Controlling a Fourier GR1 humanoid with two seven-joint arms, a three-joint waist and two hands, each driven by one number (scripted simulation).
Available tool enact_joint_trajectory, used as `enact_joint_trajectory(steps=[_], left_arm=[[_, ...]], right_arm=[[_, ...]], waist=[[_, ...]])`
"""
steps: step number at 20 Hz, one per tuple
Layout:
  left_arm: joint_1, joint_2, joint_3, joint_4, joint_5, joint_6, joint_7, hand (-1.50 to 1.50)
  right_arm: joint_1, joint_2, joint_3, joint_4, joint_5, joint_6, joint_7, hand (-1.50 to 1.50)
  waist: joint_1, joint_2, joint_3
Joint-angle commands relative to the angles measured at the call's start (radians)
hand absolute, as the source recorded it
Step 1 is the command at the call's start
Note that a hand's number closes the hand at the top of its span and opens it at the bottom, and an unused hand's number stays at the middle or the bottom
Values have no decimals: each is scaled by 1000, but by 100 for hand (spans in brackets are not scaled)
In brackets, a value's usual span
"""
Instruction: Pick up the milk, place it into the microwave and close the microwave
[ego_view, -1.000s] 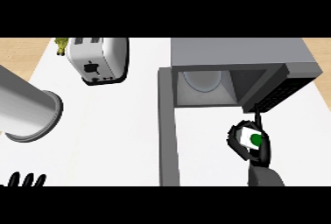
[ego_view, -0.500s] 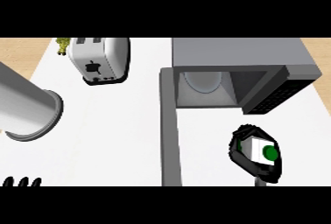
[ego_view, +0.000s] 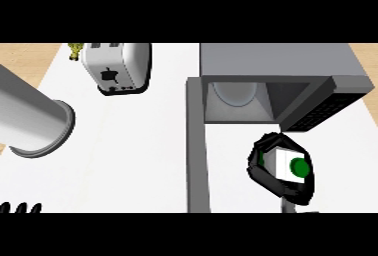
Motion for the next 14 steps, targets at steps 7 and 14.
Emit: enact_joint_trajectory(steps=[7, 14], left_arm=[[17, 6, 48, -3, 17, -44, 5, -150], [27, 4, 81, 31, 38, -75, -22, -150]], right_arm=[[-232, 1, 24, 246, 23, -141, 51, 150], [-505, 1, 3, 632, -51, -294, -13, 150]], waist=[[7, 2, 1], [26, 5, 1]])
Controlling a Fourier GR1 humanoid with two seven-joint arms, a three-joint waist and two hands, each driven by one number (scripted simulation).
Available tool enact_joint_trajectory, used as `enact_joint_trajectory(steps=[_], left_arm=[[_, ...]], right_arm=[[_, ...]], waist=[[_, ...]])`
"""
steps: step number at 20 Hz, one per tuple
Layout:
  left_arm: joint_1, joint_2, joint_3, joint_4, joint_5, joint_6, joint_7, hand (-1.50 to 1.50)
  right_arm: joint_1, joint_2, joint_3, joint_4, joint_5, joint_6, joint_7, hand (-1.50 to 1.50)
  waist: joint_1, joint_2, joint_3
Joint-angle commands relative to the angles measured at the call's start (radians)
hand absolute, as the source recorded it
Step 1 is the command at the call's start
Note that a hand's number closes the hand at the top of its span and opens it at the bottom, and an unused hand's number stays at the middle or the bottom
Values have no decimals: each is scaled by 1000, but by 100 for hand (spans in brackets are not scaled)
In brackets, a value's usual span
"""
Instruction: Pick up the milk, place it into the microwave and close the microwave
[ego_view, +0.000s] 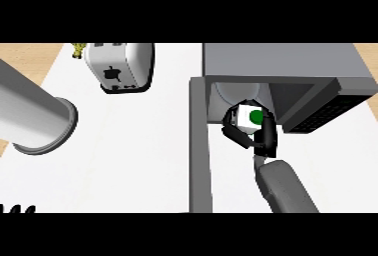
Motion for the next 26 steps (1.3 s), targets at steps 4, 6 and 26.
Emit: enact_joint_trajectory(steps=[4, 6, 26], left_arm=[[-20, 1, 8, -81, 23, 37, 100, -150], [-50, -7, 17, 33, -16, -13, 8, -150], [-85, 30, 30, 36, 28, -60, 38, -150]], right_arm=[[-217, 0, -71, 356, -145, -40, -139, 150], [-314, 0, -94, 444, -133, -49, -102, 150], [-568, -157, -170, 914, 28, -196, -294, 150]], waist=[[11, 5, 1], [10, 4, 0], [89, 43, 4]])
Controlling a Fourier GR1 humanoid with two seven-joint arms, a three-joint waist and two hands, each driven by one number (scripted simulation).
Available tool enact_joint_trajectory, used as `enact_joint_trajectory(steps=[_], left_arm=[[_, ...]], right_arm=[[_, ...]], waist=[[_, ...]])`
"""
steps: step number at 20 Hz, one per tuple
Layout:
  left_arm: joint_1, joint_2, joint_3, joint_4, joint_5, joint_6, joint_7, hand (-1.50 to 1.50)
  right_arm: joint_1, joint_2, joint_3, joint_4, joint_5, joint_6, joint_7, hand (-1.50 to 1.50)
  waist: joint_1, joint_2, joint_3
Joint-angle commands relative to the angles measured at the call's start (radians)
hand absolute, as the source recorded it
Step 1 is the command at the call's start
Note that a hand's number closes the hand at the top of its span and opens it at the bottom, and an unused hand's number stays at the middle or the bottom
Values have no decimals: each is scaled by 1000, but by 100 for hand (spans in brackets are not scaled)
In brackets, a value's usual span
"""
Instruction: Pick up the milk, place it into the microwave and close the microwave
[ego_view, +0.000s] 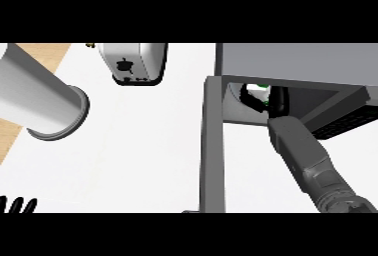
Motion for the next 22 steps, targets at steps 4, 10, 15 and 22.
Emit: enact_joint_trajectory(steps=[4, 10, 15, 22], left_arm=[[-30, -11, -11, 22, -18, 2, -8, -150], [-53, 14, 28, 62, -9, -10, -21, -150], [-57, 16, 7, 27, -30, 5, 13, -150], [-73, 20, 6, 75, -16, -26, -5, -150]], right_arm=[[-58, -33, -7, 46, 25, -85, -49, 150], [-103, -47, -74, 13, -27, -49, -87, 150], [-105, -64, -67, 41, 10, -225, -116, 150], [-120, -81, -79, 59, 24, -333, -108, 150]], waist=[[18, 9, 1], [26, 14, 1], [35, 21, 2], [55, 29, 1]])
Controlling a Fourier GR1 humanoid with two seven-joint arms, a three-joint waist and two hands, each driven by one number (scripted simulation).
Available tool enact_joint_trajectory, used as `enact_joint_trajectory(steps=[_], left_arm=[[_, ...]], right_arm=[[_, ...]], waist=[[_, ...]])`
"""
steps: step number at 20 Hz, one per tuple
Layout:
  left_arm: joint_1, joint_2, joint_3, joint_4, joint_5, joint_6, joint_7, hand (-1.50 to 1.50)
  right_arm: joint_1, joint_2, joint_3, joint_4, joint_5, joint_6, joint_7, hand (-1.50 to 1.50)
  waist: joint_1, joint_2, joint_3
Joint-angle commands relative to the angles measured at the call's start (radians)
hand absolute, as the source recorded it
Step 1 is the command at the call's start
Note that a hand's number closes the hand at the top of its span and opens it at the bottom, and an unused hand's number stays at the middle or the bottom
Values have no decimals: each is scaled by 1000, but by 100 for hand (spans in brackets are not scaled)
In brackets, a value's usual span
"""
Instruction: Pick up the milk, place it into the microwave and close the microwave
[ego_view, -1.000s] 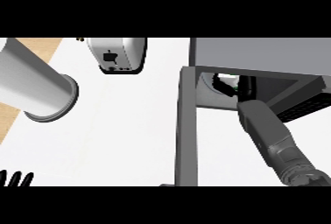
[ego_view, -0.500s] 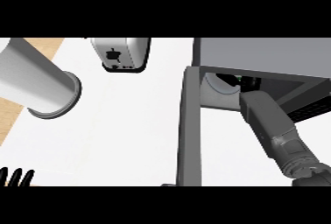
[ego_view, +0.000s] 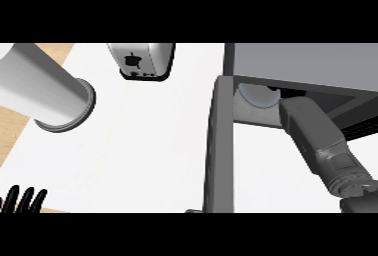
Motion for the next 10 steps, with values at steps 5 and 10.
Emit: enact_joint_trajectory(steps=[5, 10], left_arm=[[-29, 7, 1, 4, 0, -6, -4, -150], [-37, 15, -6, 0, -9, -8, 7, -150]], right_arm=[[82, -61, 10, 141, 45, -261, 146, 150], [113, -72, 117, 145, 156, -372, 315, -150]], waist=[[5, 36, -16], [48, 33, -11]])
